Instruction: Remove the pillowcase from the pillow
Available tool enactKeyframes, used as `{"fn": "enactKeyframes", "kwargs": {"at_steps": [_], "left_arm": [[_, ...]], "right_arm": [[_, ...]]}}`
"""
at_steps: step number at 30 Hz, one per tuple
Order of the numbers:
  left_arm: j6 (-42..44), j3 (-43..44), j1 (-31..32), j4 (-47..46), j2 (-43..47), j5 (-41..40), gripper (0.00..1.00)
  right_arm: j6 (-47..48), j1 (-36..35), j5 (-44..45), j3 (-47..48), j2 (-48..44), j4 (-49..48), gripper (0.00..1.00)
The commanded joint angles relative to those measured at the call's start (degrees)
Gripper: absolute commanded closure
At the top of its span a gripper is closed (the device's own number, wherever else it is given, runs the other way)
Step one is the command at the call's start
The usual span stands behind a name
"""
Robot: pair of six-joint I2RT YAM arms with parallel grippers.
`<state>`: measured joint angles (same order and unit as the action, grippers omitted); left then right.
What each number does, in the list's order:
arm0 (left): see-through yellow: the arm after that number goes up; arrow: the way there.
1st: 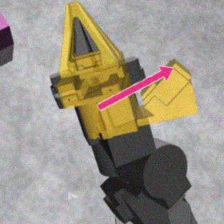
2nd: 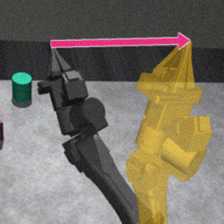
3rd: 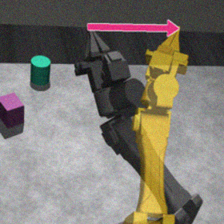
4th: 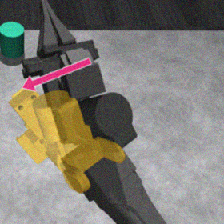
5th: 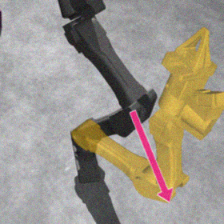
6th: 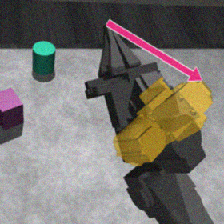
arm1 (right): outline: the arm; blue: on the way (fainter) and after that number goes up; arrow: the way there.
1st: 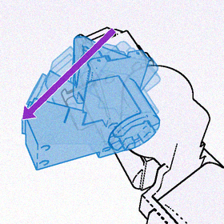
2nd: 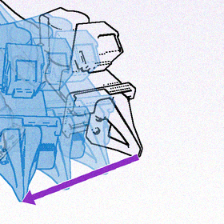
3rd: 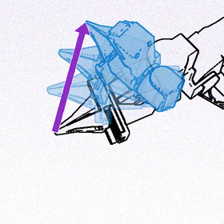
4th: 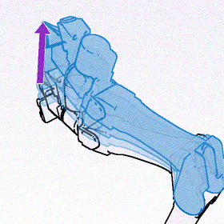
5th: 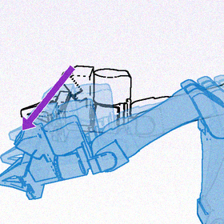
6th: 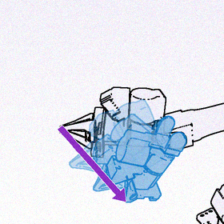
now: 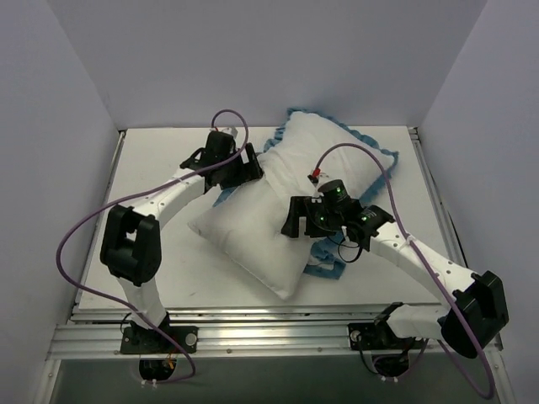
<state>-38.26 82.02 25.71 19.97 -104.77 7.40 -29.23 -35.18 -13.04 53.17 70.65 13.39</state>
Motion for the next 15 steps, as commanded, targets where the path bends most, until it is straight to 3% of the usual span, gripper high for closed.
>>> {"fn": "enactKeyframes", "kwargs": {"at_steps": [1,5,10,11,15], "left_arm": [[5.64,6.05,0.66,1.29,3.51,-0.53,0.03],[10.56,5.0,-0.93,8.05,10.1,-6.77,0.03],[20.4,-2.46,1.52,9.48,22.73,-11.61,0.03],[22.59,-3.61,3.18,9.48,24.51,-12.66,0.03],[37.26,-9.23,20.9,10.0,30.41,-21.01,0.03]], "right_arm": [[-1.62,-1.21,0.19,2.02,-0.16,-5.05,0.18],[0.84,0.19,7.76,5.63,-1.48,-2.58,0.17],[-0.12,8.1,5.75,4.41,-3.85,-3.71,0.17],[-0.12,8.98,5.74,4.23,-4.64,-3.81,0.17],[-0.21,11.0,7.67,3.26,-6.58,-2.76,0.16]]}}
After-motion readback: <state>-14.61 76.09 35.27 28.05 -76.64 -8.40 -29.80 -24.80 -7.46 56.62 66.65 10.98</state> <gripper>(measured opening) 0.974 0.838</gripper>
